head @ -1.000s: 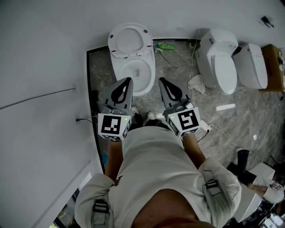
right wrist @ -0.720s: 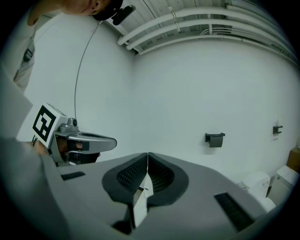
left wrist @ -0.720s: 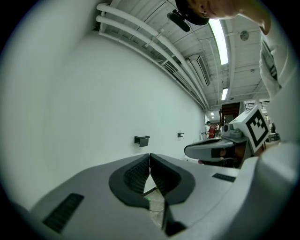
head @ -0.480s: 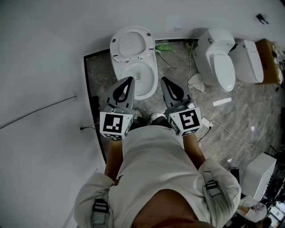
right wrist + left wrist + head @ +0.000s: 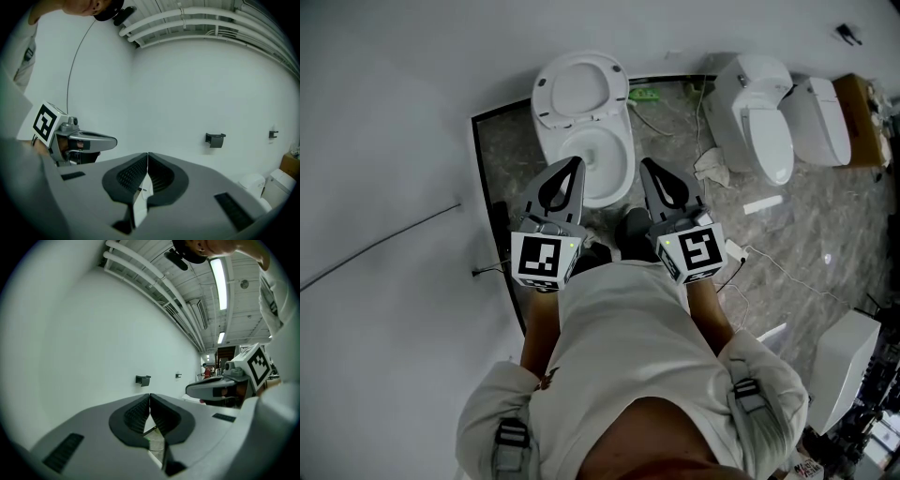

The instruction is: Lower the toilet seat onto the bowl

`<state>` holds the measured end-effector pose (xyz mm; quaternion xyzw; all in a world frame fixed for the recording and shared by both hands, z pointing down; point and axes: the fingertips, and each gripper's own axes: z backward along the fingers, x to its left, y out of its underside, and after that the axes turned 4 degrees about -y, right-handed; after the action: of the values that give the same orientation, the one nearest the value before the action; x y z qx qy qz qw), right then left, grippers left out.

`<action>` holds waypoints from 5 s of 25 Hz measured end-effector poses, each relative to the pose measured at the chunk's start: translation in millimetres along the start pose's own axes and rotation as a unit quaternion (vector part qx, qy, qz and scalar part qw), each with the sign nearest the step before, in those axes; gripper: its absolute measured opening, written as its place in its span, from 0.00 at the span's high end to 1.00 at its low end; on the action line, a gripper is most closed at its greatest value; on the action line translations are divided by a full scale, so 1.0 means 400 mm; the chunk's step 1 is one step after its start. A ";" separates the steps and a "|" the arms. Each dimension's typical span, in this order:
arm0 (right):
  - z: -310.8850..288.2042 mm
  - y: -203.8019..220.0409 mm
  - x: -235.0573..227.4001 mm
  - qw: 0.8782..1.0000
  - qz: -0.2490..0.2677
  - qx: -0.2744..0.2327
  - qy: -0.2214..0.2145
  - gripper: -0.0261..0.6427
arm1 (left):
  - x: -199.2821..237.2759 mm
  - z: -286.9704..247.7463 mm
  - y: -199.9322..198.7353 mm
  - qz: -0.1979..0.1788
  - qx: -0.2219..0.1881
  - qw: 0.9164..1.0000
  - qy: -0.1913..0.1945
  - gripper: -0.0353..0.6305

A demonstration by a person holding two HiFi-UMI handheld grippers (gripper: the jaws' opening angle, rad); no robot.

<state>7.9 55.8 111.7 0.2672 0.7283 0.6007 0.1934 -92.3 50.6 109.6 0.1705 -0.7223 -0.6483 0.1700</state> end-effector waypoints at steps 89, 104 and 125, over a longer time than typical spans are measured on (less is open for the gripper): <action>-0.921 0.440 -0.503 0.976 0.098 0.087 -0.173 0.92 | 0.441 -0.823 0.499 0.062 0.087 0.979 -0.173 0.91; -1.041 0.520 -0.544 0.967 0.127 0.113 -0.190 0.77 | 0.462 -0.908 0.556 0.060 0.106 0.981 -0.150 0.91; -1.162 0.578 -0.523 0.969 0.089 0.122 -0.194 0.68 | 0.513 -0.850 0.604 0.094 0.117 0.974 -0.172 0.91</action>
<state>-72.3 -401.5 424.1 0.4644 0.7177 0.4585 0.2428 -121.4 -319.7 389.4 0.0069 -0.8244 -0.5599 0.0824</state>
